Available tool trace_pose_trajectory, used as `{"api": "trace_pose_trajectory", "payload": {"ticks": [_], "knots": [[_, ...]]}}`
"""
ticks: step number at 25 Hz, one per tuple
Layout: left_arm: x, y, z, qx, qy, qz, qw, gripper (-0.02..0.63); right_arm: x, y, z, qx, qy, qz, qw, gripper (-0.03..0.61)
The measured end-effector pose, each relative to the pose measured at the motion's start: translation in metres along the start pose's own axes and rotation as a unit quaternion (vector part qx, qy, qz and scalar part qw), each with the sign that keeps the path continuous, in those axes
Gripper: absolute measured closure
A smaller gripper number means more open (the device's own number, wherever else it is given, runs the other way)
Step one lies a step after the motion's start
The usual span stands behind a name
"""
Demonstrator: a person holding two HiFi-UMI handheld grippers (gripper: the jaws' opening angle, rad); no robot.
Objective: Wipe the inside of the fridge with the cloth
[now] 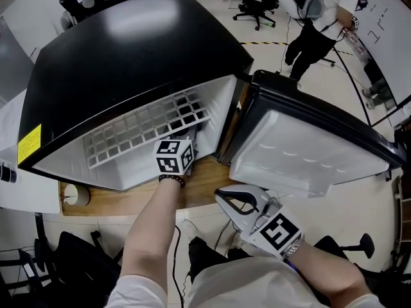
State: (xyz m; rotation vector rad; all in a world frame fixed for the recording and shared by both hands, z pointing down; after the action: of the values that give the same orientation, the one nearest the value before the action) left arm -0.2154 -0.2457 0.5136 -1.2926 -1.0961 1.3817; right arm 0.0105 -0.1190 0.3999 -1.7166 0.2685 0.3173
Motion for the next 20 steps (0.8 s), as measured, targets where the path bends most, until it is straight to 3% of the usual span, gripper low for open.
{"api": "trace_pose_trajectory", "payload": {"ticks": [20], "knots": [[0.048,-0.002,-0.058,-0.012,-0.034,-0.011,0.9993,0.560,0.017,-0.006,0.022,0.007,0.019,-0.009,1.000,0.577]]}}
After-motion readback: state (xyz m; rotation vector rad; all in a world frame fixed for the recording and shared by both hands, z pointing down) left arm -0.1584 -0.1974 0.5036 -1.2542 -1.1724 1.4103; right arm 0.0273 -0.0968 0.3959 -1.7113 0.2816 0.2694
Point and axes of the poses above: the fingertips, and each gripper's own axes: x backward along the fingers, z to its left, y out of its top, the point moved 7 cm from there along x, backward along the fingers, and after that the axes turned 9 degrees about -x, right-handed, at the moved point
